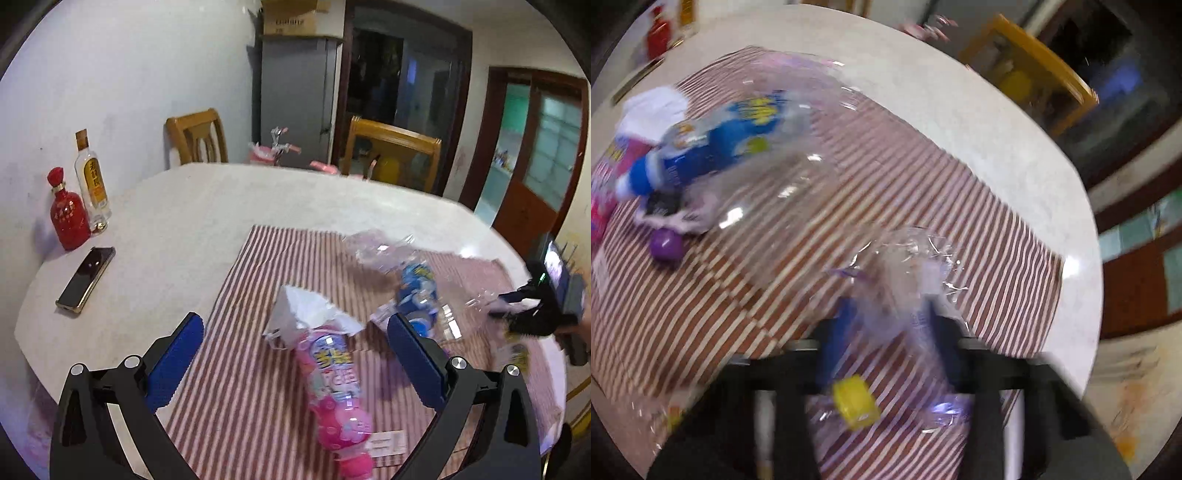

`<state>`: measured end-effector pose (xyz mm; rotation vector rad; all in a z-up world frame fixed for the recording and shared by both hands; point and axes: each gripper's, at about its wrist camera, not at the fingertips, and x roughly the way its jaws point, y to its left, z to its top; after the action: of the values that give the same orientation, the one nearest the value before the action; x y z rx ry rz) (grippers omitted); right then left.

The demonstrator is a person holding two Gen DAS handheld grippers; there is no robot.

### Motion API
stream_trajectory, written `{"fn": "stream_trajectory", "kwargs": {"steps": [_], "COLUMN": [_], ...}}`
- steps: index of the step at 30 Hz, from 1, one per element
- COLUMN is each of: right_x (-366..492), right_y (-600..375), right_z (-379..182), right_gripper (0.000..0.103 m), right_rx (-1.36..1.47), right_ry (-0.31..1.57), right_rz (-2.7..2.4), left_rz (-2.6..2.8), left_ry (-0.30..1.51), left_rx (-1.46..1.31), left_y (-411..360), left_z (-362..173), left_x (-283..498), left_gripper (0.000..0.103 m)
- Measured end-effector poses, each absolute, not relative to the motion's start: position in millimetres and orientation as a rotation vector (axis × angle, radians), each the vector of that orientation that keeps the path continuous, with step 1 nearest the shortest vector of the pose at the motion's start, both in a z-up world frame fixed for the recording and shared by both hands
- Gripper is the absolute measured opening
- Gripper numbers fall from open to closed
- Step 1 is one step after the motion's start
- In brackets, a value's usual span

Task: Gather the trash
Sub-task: 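Grasp the clear plastic bag with the right tool while the left tool grasps the white tissue, then carry bag and tissue to the black bin and release both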

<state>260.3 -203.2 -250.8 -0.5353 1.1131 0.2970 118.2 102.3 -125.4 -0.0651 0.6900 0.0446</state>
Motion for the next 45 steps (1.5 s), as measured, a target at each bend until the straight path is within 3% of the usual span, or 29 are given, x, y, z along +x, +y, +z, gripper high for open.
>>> {"fn": "stream_trajectory", "kwargs": {"steps": [3, 10, 15, 17, 19, 21, 28, 34, 45], "right_x": [268, 225, 190, 184, 177, 180, 174, 165, 62], "right_y": [-224, -275, -288, -289, -291, -286, -277, -265, -349], "right_z": [-247, -193, -178, -172, -166, -159, -151, -159, -137], "right_gripper": [0.003, 0.003, 0.004, 0.005, 0.006, 0.006, 0.007, 0.007, 0.006], "right_rx": [-0.366, -0.01, 0.111, 0.107, 0.1, 0.099, 0.143, 0.19, 0.335], "right_ry": [1.145, 0.897, 0.825, 0.811, 0.797, 0.78, 0.744, 0.757, 0.665], "right_rz": [0.301, 0.168, 0.136, 0.131, 0.13, 0.132, 0.159, 0.206, 0.057], "left_rz": [0.036, 0.0, 0.017, 0.016, -0.027, -0.038, -0.059, -0.136, -0.553], "left_ry": [0.745, 0.88, 1.028, 1.062, 1.108, 1.131, 0.848, 0.736, 0.664], "left_rx": [-0.103, -0.215, -0.24, -0.242, -0.276, -0.293, -0.307, -0.242, -0.075], "left_y": [108, 117, 111, 110, 110, 110, 115, 94, -53], "left_z": [-138, -166, -194, -204, -215, -223, -166, -118, -74], "left_x": [129, 175, 231, 244, 253, 257, 229, 205, 149], "left_gripper": [0.097, 0.097, 0.096, 0.084, 0.021, 0.002, 0.0, 0.0, 0.0]}}
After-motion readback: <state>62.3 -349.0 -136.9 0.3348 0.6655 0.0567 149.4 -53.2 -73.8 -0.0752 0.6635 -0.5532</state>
